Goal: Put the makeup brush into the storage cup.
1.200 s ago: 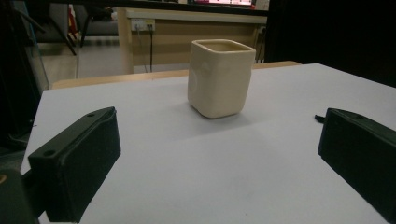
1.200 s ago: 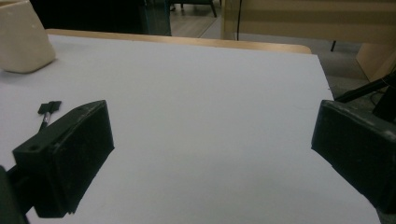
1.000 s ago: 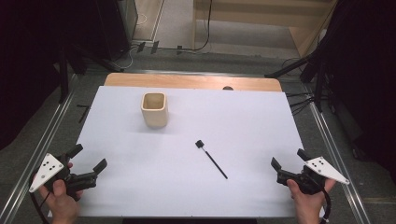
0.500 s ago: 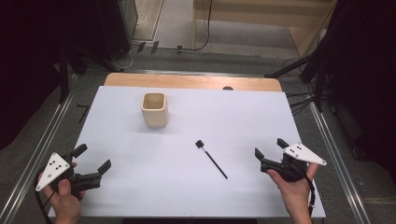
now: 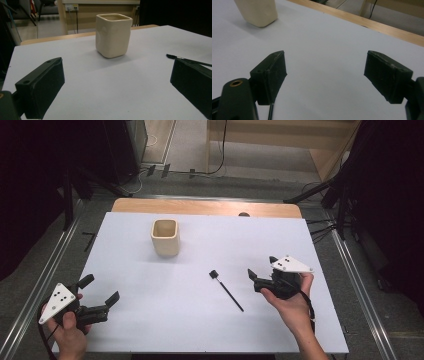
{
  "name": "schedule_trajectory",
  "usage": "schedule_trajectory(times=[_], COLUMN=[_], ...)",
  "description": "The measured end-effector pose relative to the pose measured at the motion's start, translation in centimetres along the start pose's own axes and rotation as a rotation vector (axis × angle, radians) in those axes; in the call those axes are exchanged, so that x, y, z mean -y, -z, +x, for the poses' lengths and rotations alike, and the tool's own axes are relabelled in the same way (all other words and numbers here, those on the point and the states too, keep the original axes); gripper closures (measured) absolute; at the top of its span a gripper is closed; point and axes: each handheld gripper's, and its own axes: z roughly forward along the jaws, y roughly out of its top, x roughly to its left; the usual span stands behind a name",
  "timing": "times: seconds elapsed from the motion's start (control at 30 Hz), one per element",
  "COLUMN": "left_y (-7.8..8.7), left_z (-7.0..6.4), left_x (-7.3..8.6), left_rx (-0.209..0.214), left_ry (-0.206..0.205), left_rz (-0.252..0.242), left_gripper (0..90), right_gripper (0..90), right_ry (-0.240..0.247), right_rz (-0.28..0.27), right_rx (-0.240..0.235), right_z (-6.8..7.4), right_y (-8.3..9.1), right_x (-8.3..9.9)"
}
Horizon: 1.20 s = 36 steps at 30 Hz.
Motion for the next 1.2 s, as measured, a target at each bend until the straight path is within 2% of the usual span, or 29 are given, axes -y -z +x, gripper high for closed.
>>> schedule_trajectory(times=[0.3, 0.43, 0.6, 0.63, 0.7, 0.77, 0.8, 0.9, 0.93, 1.03, 1.13, 1.17, 1.2], left_y=[0.0, 0.0, 0.0, 0.0, 0.0, 0.0, 0.0, 0.0, 0.0, -0.1, -0.2, -0.2, -0.2], left_z=[0.1, 0.0, 0.1, 0.1, 0.1, 0.2, 0.2, 0.2, 0.2, 0.2, 0.2, 0.2, 0.2], left_x=[0.0, -0.1, -0.1, 0.0, 0.0, 0.0, 0.0, 0.0, 0.0, 0.0, 0.0, 0.0, 0.0], left_rx=[0.000, 0.000, -0.001, 0.001, 0.001, 0.001, 0.002, 0.001, 0.002, 0.002, 0.006, 0.006, 0.006], left_ry=[-0.002, -0.001, 0.002, 0.003, 0.004, 0.003, 0.005, 0.007, 0.008, 0.007, 0.005, 0.005, 0.005], left_rz=[0.004, 0.004, 0.007, 0.009, 0.010, 0.011, 0.011, 0.014, 0.015, 0.017, 0.021, 0.021, 0.022], left_gripper=[0.0, 0.0, 0.0, 0.0, 0.0, 0.0, 0.0, 0.0, 0.0, 0.0, 0.0, 0.0, 0.0], right_gripper=[20.7, 23.7, 26.0, 28.1, 28.7, 32.2, 36.2, 39.2, 41.5, 43.7, 50.2, 50.2, 54.0], right_ry=[0.030, 0.030, 0.058, 0.091, 0.095, 0.099, 0.092, 0.088, 0.085, 0.087, 0.065, 0.065, 0.075], right_rz=[0.079, 0.110, 0.145, 0.169, 0.181, 0.206, 0.232, 0.260, 0.291, 0.315, 0.368, 0.368, 0.388], right_rx=[-0.025, -0.045, -0.061, -0.056, -0.055, -0.059, -0.080, -0.103, -0.121, -0.127, -0.163, -0.163, -0.168], right_z=[1.5, 1.6, 2.0, 2.4, 2.5, 2.9, 3.1, 3.3, 3.5, 3.6, 3.8, 3.8, 4.0], right_y=[-2.1, -2.9, -3.7, -4.0, -4.2, -4.5, -4.9, -5.4, -5.8, -6.3, -7.0, -7.0, -7.3], right_x=[-1.4, -1.7, -2.2, -2.5, -2.6, -2.8, -2.9, -2.9, -2.8, -2.8, -2.8, -2.8, -2.8])
